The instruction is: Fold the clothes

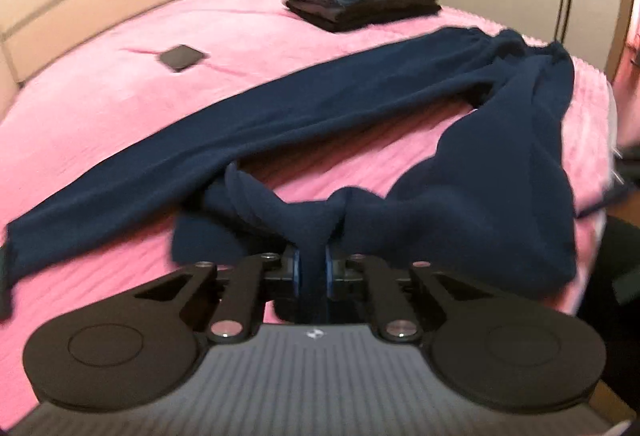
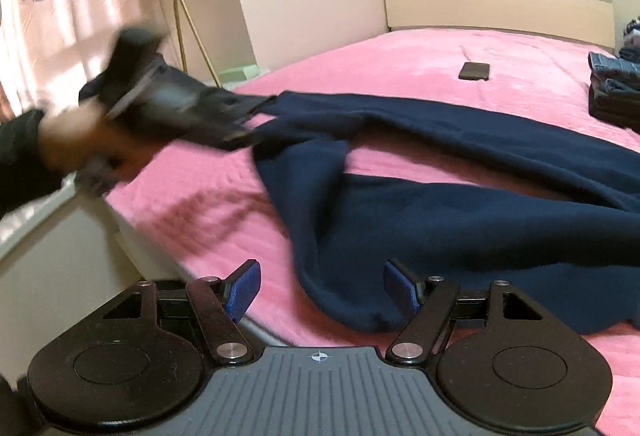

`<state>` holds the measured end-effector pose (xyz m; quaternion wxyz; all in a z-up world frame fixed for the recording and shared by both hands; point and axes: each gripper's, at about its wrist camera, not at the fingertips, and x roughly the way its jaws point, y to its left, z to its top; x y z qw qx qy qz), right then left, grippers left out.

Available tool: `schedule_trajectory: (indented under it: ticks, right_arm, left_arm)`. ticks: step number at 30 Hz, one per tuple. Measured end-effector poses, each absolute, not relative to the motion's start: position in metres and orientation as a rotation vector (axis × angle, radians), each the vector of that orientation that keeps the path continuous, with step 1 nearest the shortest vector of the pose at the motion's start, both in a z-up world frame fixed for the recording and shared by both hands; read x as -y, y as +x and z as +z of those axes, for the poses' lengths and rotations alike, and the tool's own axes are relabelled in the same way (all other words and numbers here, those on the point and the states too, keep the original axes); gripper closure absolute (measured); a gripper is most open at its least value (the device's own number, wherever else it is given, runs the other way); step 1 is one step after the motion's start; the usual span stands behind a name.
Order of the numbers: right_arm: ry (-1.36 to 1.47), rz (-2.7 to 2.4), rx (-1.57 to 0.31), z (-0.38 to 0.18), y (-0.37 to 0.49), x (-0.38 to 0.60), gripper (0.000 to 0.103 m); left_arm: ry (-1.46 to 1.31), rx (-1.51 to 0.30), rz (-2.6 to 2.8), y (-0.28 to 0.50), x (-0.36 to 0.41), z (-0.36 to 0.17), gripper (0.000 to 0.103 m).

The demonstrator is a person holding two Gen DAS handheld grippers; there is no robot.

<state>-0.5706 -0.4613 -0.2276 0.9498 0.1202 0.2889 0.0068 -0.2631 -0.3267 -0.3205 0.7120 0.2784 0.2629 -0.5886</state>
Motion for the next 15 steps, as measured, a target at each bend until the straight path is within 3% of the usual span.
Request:
schedule_trajectory:
  ticks: [2, 8, 10, 15]
  right_arm:
    - [0.246, 0.041, -0.576, -0.227, -0.559, 0.455, 0.014]
    - [0.230, 0.170, -0.595, -0.230, -0.507, 0.430, 0.014]
    - [0.217, 0.213, -0.601, -0.235, -0.489, 0.419, 0.014]
    - [0.177, 0.338, -0.597, -0.249, -0.451, 0.374, 0.014]
  left_arm:
    - [0.569, -0.630, -1.278, -0.258, 0.286, -0.323, 0.087]
    - [0.681, -0.663, -1.082, -0.262, 0.207, -0.335, 0.078]
    - [0.667, -0.638, -1.072, -0.264, 0.202, -0.323, 0.061]
    - [0.643, -0.524, -1.107, -0.270, 0.211, -0.286, 0.033]
